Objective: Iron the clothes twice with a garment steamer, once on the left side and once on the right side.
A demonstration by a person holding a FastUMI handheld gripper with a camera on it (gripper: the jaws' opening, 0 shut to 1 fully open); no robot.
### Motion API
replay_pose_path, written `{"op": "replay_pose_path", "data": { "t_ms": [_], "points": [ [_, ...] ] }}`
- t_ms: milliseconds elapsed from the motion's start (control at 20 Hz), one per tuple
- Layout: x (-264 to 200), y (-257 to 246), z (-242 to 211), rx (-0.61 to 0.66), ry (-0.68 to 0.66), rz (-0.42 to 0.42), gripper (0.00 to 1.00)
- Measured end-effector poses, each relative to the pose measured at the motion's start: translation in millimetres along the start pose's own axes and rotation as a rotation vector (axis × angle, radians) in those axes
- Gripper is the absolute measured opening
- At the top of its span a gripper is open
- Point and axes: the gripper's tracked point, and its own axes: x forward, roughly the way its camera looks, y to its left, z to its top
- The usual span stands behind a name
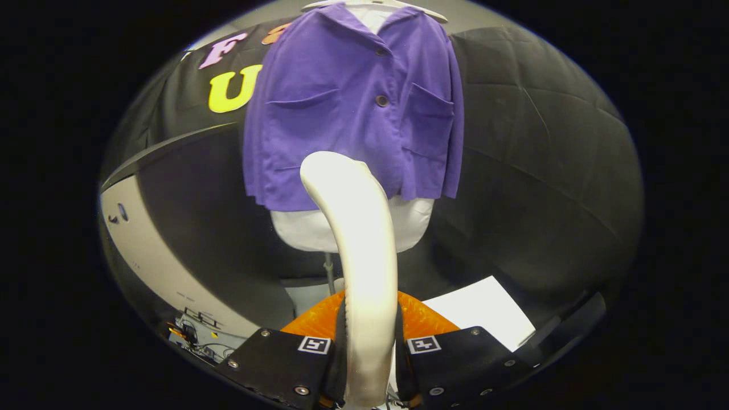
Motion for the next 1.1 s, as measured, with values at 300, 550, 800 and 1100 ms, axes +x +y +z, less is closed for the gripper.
{"op": "replay_pose_path", "data": {
  "t_ms": [300,550,800,1100],
  "points": [
    [-91,58,18,-0.1,-0.075,0.141,0.34],
    [-175,86,60,-0.105,-0.18,0.262,0.34],
    [-221,103,120,-0.061,-0.311,0.249,0.34],
    [-269,126,194,-0.003,-0.465,0.184,0.34]
  ]
}}
